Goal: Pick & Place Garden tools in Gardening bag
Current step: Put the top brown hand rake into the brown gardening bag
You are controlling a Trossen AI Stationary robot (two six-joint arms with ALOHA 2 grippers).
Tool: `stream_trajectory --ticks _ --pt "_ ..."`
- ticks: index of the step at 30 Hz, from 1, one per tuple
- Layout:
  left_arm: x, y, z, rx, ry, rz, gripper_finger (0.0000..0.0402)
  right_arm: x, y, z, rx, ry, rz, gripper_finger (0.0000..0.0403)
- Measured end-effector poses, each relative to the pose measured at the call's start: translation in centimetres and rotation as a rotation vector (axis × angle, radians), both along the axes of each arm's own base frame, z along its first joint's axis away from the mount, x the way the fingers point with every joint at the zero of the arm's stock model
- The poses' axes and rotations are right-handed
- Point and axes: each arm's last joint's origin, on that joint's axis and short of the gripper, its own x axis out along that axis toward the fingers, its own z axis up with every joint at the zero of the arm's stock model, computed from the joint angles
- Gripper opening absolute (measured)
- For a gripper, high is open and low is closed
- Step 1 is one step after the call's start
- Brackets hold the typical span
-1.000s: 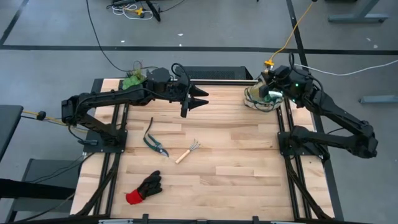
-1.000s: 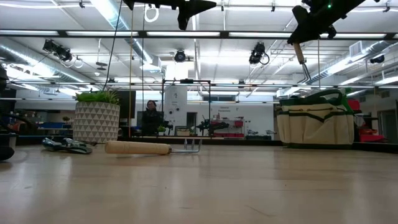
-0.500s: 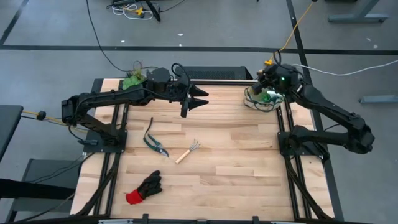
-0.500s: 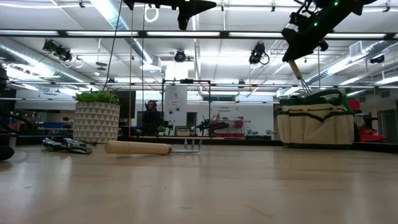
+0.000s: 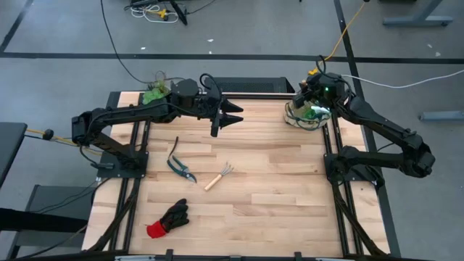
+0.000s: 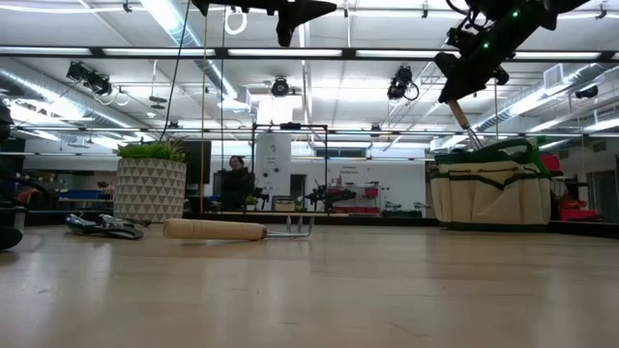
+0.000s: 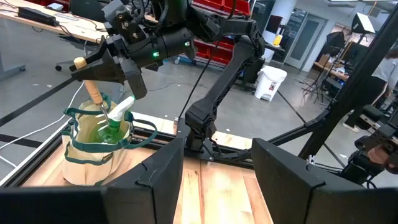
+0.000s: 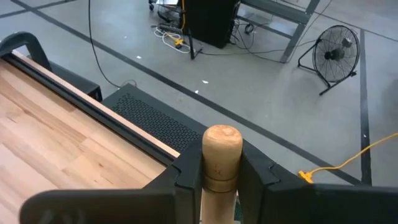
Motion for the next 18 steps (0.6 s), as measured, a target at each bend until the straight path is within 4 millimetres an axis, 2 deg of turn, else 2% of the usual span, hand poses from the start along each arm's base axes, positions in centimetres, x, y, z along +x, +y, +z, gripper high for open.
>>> stream_trajectory --ticks 18 --pt "0.00 0.06 0.01 0.001 0.000 0.019 0.0197 0.05 -0.08 0.16 -0.014 -0.016 -0.001 0.0064"
